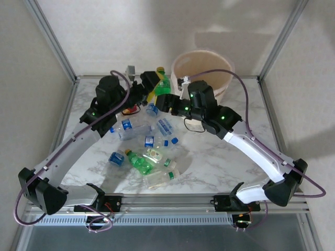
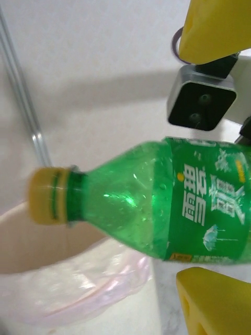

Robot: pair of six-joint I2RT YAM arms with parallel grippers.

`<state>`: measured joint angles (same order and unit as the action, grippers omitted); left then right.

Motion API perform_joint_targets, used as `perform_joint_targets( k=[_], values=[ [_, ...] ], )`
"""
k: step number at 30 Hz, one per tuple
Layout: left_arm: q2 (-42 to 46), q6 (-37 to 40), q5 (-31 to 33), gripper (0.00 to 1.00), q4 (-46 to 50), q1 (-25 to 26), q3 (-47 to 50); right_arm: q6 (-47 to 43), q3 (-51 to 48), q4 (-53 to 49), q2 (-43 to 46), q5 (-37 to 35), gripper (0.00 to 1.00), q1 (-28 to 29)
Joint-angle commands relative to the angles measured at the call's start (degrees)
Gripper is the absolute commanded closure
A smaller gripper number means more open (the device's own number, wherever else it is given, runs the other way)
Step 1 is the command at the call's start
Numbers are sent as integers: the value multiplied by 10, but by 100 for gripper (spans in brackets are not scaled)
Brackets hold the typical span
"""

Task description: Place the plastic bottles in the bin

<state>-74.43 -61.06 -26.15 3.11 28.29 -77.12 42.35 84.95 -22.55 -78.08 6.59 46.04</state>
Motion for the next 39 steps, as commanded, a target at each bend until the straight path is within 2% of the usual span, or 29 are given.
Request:
perform_joint_targets(
  k=[1, 5, 11, 14, 18, 23, 25, 32, 35, 39],
  values=[
    [5, 90, 114, 1, 112, -5, -84, -34, 60, -48, 15, -69, 48, -27],
    [22, 154, 211, 0, 201, -26, -105, -52, 110, -93, 8, -112, 48, -72],
    [59, 159, 263, 1, 253, -106, -45, -92, 174, -134, -36, -126, 49, -141],
    [70, 183, 302, 0, 264, -122, -16, -108, 189, -135, -56, -127, 49, -163],
    [65, 212, 301, 3, 289, -129, 10, -122, 200, -135, -79, -114, 48, -190],
    [83, 217, 329, 3, 339, -129, 62, -132, 200, -130, -97, -95, 47, -213],
    [95, 217, 335, 3, 354, -129, 82, -136, 201, -129, -104, -90, 43, -218],
    [137, 217, 352, 3, 414, -127, 132, -148, 232, -146, -132, -76, 12, -236],
    [160, 211, 362, 3, 440, -127, 152, -151, 237, -148, -131, -76, 9, -236],
    [177, 203, 349, 2, 454, -126, 183, -147, 221, -134, -112, -63, 10, -236]
  ],
)
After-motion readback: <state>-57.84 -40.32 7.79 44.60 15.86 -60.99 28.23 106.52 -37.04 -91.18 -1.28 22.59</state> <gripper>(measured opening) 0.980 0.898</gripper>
